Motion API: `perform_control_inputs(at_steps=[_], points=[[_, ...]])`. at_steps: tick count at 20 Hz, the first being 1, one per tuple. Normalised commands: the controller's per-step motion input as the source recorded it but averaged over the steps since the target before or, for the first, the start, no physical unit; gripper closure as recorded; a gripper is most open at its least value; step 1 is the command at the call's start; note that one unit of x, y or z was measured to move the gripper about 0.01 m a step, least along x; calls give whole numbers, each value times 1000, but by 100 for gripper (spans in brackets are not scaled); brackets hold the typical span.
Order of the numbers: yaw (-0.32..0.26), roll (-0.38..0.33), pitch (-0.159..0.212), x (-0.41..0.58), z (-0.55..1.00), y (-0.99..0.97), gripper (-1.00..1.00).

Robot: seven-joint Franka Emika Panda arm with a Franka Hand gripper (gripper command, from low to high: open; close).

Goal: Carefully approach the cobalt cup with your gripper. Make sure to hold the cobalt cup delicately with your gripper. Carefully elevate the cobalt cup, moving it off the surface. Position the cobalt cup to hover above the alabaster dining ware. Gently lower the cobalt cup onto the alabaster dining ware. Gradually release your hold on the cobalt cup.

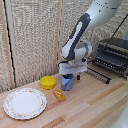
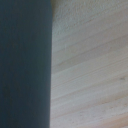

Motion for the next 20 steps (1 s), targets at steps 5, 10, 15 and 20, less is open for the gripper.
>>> perform_control_inputs(at_steps=[5,10,15,20], points=[[15,0,-4,0,3,-5,100],[0,0,-50,-163,8,18,100],[-3,0,-28,-143,391,27,100],[-60,19,0,54,1000,0,100]])
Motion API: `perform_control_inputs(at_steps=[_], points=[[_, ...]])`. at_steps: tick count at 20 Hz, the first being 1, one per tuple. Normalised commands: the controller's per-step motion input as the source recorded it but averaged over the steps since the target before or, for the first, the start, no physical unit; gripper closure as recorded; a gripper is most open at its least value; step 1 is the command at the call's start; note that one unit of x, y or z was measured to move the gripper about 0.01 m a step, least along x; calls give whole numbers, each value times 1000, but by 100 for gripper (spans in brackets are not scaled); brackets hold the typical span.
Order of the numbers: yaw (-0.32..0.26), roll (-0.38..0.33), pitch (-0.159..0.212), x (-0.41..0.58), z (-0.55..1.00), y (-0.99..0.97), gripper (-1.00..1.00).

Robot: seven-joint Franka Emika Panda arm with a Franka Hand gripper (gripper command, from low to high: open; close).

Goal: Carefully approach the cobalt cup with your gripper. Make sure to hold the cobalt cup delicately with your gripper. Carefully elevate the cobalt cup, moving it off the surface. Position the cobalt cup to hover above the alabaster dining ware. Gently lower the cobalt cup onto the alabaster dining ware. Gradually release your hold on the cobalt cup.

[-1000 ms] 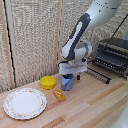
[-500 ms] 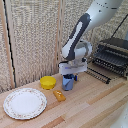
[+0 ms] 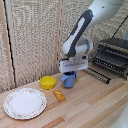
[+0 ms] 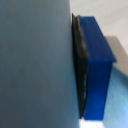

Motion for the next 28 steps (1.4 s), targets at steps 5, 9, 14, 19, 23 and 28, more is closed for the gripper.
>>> perform_control_inputs(at_steps=[5,9,14,19,23,28], points=[[-78,14,5,266,936,255,100],[-19,9,51,237,674,754,100],[0,4,58,215,541,876,100],[-8,-1,21,230,330,917,100],[-12,-7,17,265,33,942,100],[-4,-21,0,166,-207,989,100]])
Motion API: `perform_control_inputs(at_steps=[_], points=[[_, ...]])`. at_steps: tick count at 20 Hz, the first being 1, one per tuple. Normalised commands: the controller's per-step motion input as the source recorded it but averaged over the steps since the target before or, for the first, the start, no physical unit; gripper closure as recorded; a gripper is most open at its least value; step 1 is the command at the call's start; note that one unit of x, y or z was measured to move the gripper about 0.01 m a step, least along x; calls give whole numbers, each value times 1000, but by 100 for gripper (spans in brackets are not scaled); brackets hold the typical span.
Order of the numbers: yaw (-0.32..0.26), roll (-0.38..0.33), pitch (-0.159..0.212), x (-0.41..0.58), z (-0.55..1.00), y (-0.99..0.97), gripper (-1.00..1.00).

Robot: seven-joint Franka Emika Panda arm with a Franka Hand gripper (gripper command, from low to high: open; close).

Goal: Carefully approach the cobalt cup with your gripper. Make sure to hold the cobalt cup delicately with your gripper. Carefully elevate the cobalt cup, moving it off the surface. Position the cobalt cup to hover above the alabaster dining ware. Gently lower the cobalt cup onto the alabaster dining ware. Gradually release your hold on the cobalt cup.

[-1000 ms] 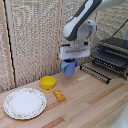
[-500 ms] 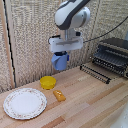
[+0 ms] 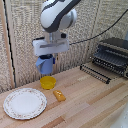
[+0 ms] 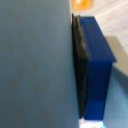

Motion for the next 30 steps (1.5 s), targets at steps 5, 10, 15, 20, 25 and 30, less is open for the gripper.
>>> perform_control_inputs(at_steps=[5,10,15,20,25,30], points=[[0,-8,43,137,-308,1000,100],[-4,-62,66,297,-562,674,100],[-44,-132,5,282,-421,257,100],[-18,-78,-14,231,-209,176,100],[-51,0,0,32,21,162,100],[-23,-7,40,7,742,30,-100]])
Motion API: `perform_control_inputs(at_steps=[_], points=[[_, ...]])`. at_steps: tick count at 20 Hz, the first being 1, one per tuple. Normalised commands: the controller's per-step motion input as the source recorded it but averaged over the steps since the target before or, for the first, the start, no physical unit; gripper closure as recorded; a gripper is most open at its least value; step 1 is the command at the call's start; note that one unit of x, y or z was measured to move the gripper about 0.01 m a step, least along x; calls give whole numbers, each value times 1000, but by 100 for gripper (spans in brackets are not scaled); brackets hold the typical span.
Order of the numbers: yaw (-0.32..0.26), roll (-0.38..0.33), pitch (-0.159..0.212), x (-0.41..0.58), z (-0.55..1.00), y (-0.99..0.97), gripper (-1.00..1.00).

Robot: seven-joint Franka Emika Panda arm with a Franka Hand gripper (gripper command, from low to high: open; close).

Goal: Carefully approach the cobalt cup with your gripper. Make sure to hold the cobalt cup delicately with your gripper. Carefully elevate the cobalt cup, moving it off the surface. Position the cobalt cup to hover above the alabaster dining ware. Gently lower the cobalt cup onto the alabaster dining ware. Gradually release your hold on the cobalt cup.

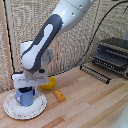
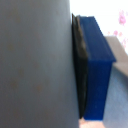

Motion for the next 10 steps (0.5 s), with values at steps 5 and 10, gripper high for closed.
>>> perform_control_inputs(at_steps=[5,10], points=[[1,0,106,0,773,0,-100],[32,0,127,43,427,5,-100]])
